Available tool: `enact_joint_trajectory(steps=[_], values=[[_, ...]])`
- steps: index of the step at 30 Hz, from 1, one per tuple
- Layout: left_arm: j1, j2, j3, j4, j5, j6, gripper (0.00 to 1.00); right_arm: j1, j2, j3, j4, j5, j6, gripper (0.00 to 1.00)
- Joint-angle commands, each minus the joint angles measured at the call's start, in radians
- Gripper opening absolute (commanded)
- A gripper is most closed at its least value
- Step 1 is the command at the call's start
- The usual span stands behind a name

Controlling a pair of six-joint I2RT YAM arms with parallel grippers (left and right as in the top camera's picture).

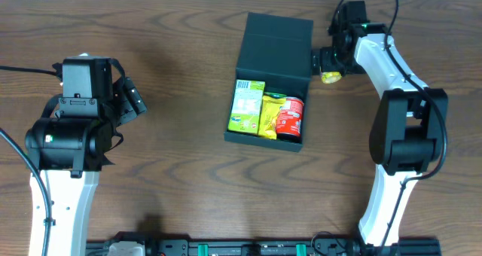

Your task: Pack container

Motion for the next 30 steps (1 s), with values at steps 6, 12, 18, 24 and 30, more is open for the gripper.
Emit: enact_joint_trajectory(steps=[6,12,18,24,30], values=[[0.006,0.002,-0.008,-0.003,-0.001,-0.011,0.95,0.006,0.011,0.000,0.027,-0.047,-0.242,0.99],[0.006,0.002,-0.008,-0.003,-0.001,-0.011,0.95,0.000,0.011,-0.029,0.071,-0.049,-0.247,0.99],[0.006,0.002,-0.008,-0.003,0.000,-0.011,0.95,-0.013,0.039,-0.050,0.095,-0.056,-0.248,0.99],[0.006,0.002,-0.008,-0.003,-0.001,-0.011,0.95,-0.014,0.056,-0.050,0.107,-0.074,-0.246,0.77],[0.006,0.002,-0.008,-0.003,-0.001,-0.011,0.95,-0.014,0.056,-0.050,0.117,-0.074,-0.243,0.65]])
